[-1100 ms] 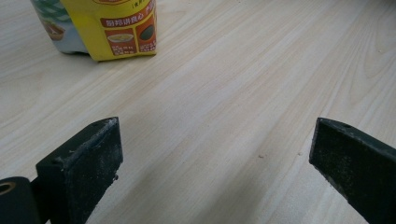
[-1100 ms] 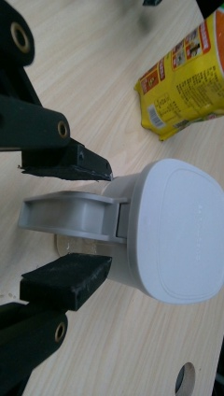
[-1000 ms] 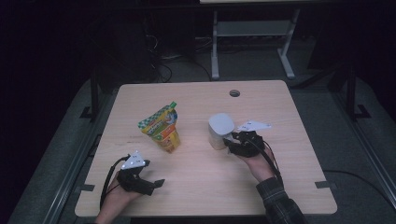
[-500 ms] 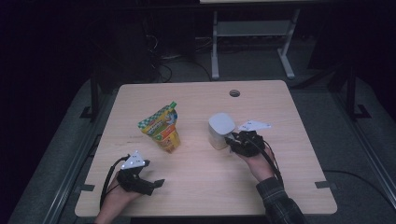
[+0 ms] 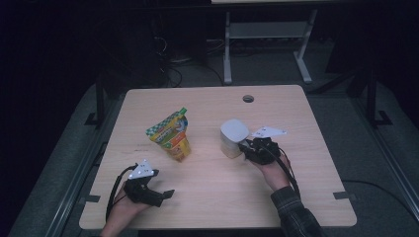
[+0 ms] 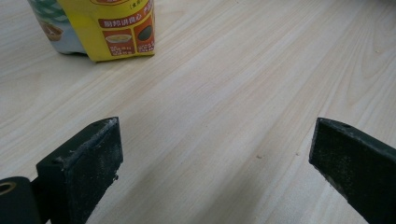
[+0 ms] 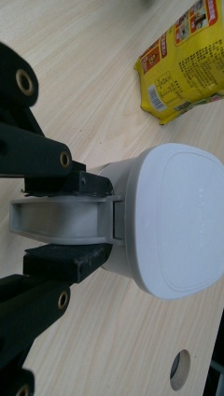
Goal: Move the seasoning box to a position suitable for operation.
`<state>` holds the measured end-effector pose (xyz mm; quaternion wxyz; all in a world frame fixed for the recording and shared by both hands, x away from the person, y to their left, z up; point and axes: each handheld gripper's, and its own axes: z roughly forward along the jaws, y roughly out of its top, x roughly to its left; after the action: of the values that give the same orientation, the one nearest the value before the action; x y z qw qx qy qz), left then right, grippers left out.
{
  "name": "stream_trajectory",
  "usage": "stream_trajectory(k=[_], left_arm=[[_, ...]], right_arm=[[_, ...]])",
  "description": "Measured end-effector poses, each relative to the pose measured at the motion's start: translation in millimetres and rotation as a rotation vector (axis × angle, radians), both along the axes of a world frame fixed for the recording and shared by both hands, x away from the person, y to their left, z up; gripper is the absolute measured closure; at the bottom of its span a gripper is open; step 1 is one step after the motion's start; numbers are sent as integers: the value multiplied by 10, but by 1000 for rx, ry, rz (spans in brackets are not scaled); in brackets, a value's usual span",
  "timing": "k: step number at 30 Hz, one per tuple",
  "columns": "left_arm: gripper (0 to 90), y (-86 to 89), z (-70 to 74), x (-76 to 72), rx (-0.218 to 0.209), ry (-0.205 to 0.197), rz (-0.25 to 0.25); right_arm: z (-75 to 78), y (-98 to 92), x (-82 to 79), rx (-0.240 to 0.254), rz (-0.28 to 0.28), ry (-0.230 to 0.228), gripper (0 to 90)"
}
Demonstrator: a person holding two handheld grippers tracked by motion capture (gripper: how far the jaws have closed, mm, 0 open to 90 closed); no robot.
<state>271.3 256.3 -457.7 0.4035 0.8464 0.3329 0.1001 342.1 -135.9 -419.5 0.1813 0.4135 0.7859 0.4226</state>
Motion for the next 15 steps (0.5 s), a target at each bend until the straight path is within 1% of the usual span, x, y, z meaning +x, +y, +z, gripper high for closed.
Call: stream_trajectory(k=[2,3,4,5,7,9,12,15], left_arm=[[22,-1,-1,0,-3,-1,2],[22,0,-1,1,0,0,-1],[35,0,-1,1,0,0,-1],[54,0,2,-7,-4,-7,-3],[54,0,6,-8,-3,-5,-4],[54,-2,8,-12,-11,-10,-3],[54,3,9,-11,-9,-15,-5],[54,6,10,-11,-9,-15,-5]], right_arm=[[-2,-4,1,-1,4,-3,685],[-4,-16,4,-4,15,-8,686],[-4,-16,4,-4,15,-8,686],[-6,-29,9,-1,27,-9,687],[-4,-38,7,-3,34,-8,687],[-2,-50,5,-4,48,-7,687],[7,-63,-17,-1,70,-6,687],[15,-67,-30,-1,79,-11,688]])
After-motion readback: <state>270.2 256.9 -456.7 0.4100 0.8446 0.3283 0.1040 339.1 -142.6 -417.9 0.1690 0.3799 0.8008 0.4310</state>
